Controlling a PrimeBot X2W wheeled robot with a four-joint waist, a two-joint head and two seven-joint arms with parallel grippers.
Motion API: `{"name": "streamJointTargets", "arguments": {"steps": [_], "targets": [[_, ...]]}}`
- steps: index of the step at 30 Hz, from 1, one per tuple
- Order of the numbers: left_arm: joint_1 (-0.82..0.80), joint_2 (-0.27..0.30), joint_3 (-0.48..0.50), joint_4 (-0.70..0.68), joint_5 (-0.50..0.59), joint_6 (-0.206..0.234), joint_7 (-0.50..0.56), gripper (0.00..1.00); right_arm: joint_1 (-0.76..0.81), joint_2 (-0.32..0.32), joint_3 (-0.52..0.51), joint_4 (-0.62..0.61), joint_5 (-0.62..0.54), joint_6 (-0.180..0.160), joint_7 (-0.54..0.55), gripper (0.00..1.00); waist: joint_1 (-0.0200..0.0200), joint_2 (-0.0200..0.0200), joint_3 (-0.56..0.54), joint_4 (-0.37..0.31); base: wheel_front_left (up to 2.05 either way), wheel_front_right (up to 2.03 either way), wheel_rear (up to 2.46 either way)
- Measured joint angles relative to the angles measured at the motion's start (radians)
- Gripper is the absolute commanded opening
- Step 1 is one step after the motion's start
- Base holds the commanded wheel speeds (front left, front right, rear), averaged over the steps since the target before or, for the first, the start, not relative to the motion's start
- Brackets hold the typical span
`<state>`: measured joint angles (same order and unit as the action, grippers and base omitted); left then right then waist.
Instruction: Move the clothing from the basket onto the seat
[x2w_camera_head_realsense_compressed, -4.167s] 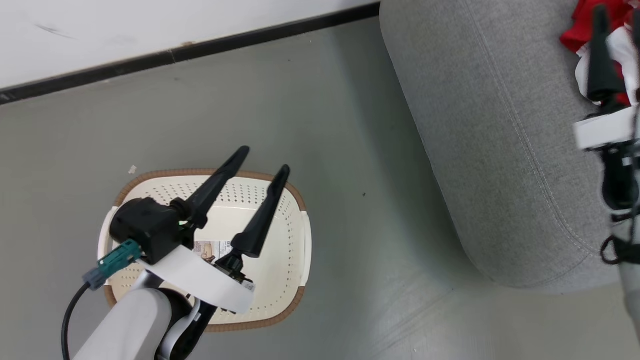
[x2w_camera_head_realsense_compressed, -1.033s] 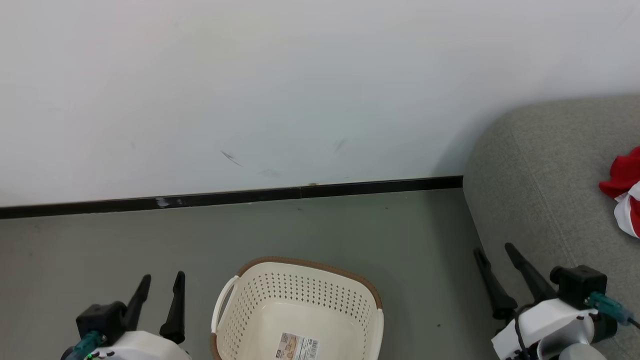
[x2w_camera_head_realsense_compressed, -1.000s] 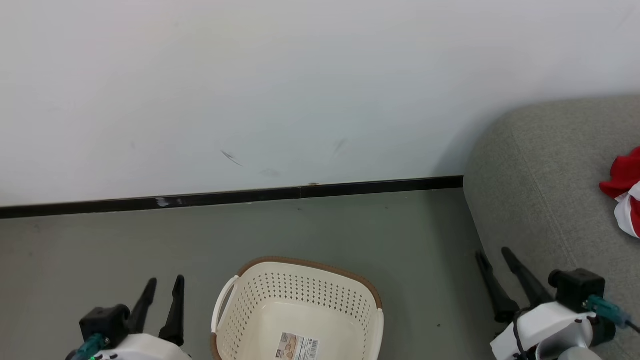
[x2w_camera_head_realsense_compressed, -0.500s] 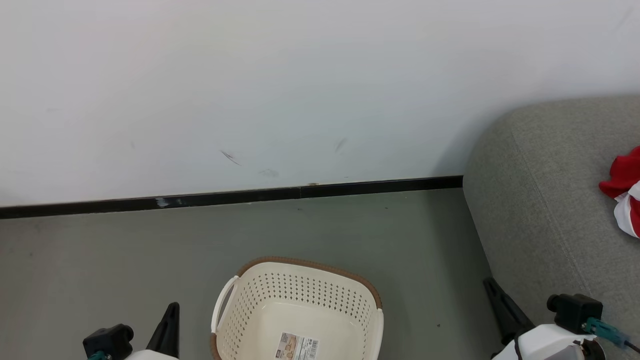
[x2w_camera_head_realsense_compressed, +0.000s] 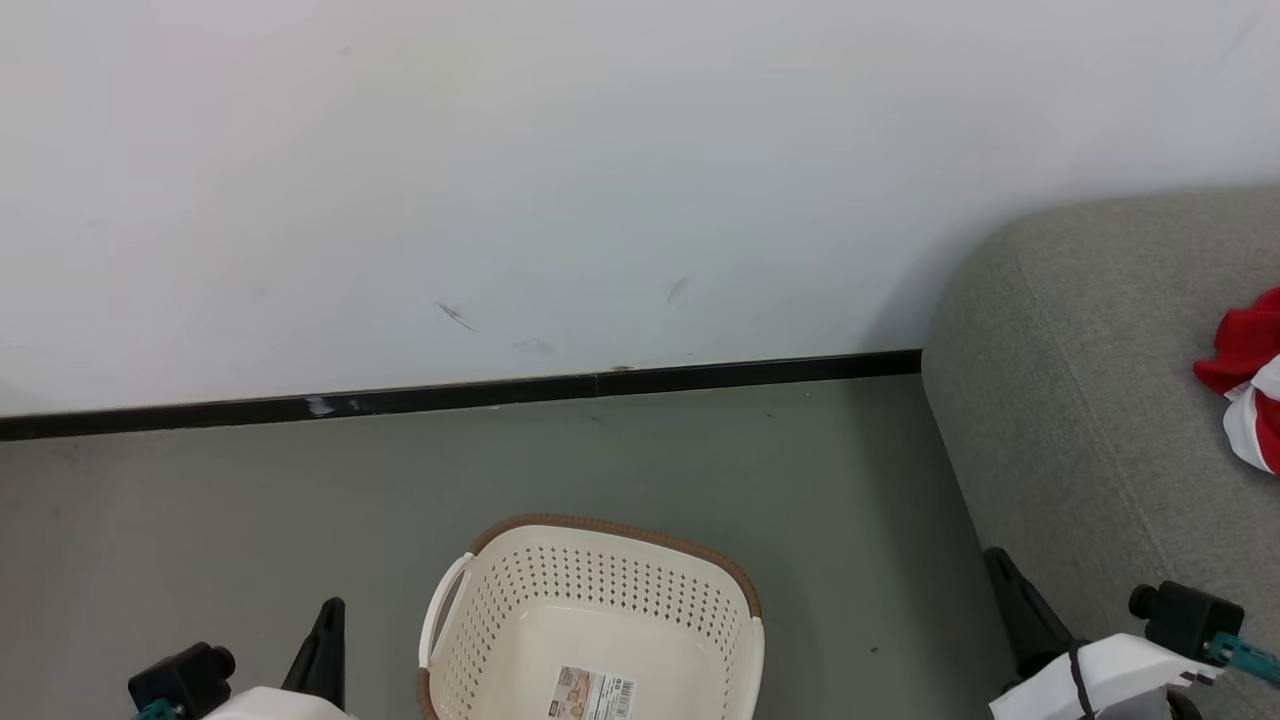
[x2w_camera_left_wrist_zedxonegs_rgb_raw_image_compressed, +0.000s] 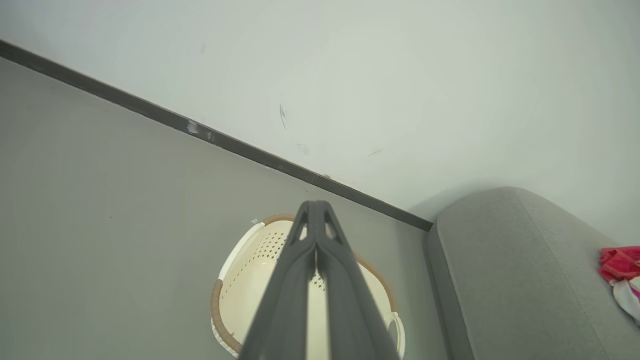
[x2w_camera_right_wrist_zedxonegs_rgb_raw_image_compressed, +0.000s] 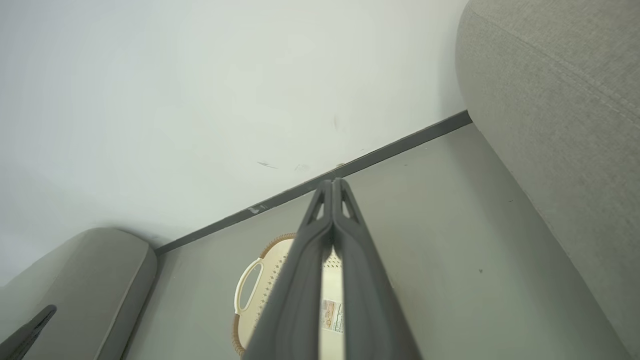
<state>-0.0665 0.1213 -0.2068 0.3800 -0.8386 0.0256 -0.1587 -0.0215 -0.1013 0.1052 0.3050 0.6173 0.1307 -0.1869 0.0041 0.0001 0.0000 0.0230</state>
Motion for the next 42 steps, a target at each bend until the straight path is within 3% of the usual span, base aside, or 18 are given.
{"name": "streamJointTargets", "arguments": {"steps": [13,21,25,42], "targets": [[0.000,-0.017,0.049,-0.021,-0.128,-0.021,0.046,0.00,-0.002,0.005,-0.035,-0.011,0.172,0.000,0.049,0.00,0.0113,0.0000,-0.010,-0.004,0.00,0.00,0.00],[0.000,-0.024,0.080,-0.034,-0.207,-0.039,0.079,0.00,-0.002,0.008,-0.058,-0.015,0.278,0.000,0.074,0.00,0.0133,0.0000,-0.016,-0.006,0.00,0.00,0.00],[0.000,-0.028,0.095,-0.039,-0.248,-0.047,0.093,0.00,-0.002,0.010,-0.066,-0.016,0.332,0.000,0.092,0.00,0.0123,0.0000,-0.016,-0.007,0.00,0.00,0.00],[0.000,-0.049,0.158,-0.054,-0.418,-0.081,0.151,0.00,-0.007,0.019,-0.111,-0.017,0.554,0.000,0.149,0.00,-0.0009,0.0000,-0.005,-0.013,0.00,0.00,0.00]]}}
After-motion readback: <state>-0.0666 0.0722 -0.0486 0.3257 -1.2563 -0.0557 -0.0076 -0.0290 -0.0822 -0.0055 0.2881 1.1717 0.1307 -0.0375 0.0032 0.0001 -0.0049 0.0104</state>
